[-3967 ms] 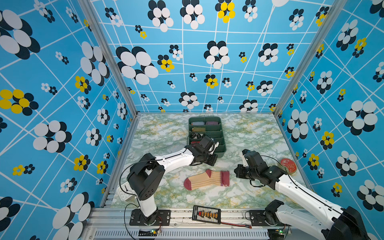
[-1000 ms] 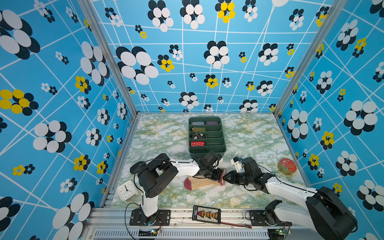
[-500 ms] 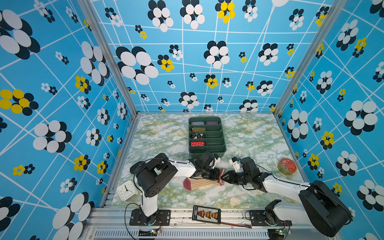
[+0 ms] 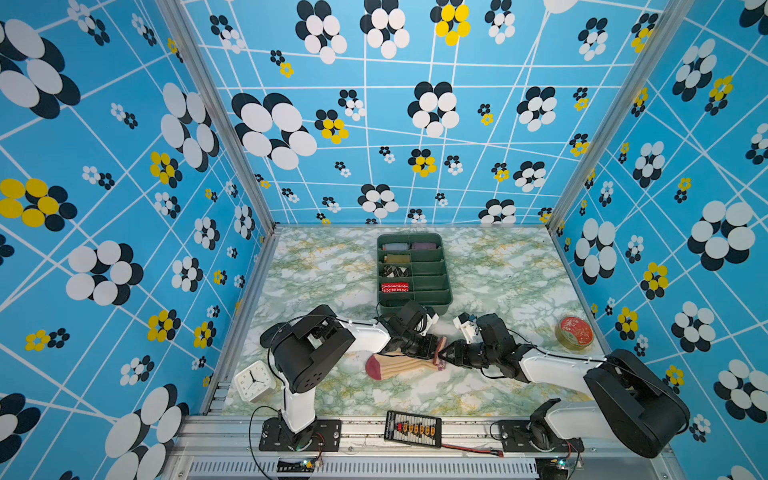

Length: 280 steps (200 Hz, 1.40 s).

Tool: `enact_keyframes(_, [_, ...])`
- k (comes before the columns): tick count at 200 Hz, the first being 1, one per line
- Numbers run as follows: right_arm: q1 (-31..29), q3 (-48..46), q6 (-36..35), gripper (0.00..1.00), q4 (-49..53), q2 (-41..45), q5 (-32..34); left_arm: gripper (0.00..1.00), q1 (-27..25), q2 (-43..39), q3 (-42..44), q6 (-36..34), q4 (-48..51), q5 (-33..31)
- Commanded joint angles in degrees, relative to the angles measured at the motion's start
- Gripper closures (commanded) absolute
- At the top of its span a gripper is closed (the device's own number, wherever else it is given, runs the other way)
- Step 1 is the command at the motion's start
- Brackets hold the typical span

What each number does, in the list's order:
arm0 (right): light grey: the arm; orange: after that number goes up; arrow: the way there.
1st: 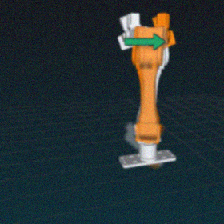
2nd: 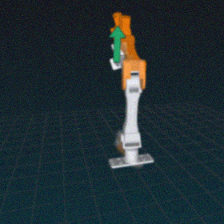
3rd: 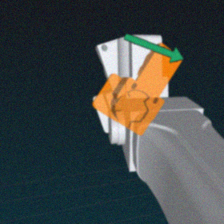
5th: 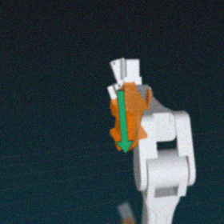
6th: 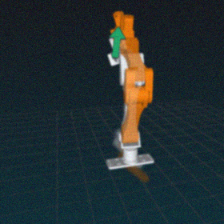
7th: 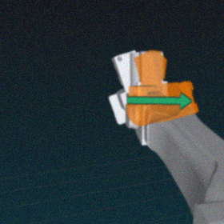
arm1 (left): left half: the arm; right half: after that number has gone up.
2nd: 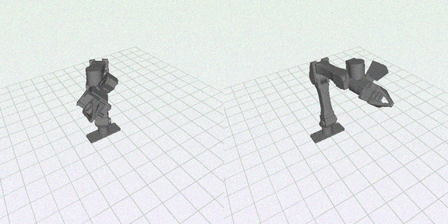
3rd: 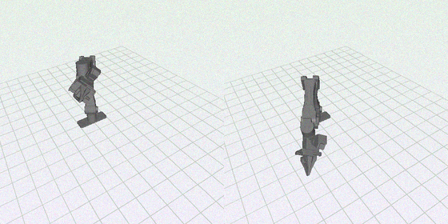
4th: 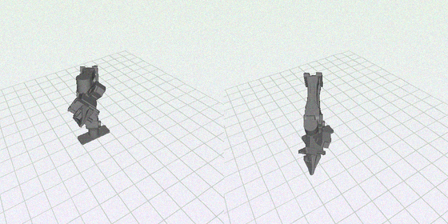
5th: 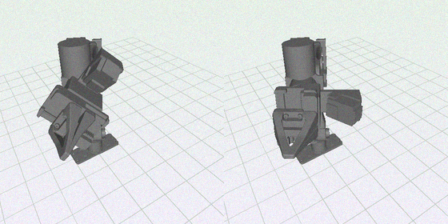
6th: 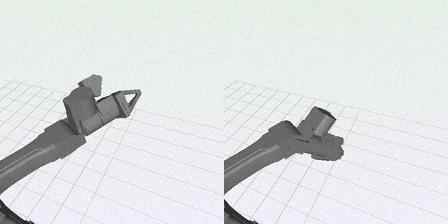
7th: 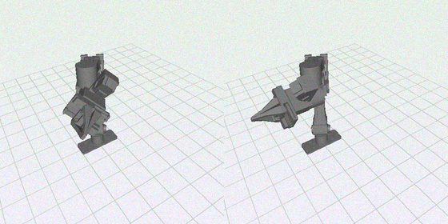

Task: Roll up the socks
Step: 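Roll the pinched cuff over toward the heel with both grippers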

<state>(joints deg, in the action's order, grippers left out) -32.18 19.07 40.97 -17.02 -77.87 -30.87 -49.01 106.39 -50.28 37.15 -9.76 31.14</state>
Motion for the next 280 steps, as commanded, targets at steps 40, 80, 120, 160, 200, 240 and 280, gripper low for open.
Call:
enact_keyframes(40, [-2.2,1.3,-1.7,0.98,4.2,0.2,5.3,0.96,-1.0,2.4,0.5,0.2,2.1,0.8])
enact_keyframes(80, [-2.8,2.5,-3.6,1.0,8.6,1.5,5.9,0.92,0.4,-0.1,-1.6,-3.9,9.7,-3.8])
enact_keyframes(120, [-3.2,3.7,-5.1,1.0,12.4,2.1,6.4,0.86,3.1,-5.2,-4.0,-7.8,16.3,-8.2])
enact_keyframes(160, [-3.8,6.1,-7.1,0.99,17.6,2.3,7.8,0.86,3.7,-7.7,-5.6,-9.3,19.1,-9.3])
enact_keyframes(200, [-4.3,7.8,-7.9,0.98,20.5,2.1,8.9,0.87,2.6,-10.2,-3.6,-6.3,13.4,-7.1])
enact_keyframes(240, [-5.1,9.4,-8.1,0.97,21.1,0.7,9.1,0.87,0.2,-11.1,-3.8,-3.6,8.7,-4.1])
enact_keyframes(280, [-5.8,10.4,-8.1,0.96,21.1,-0.5,9.2,0.88,-2.0,-8.9,-4.6,-2.3,6.5,-2.8])
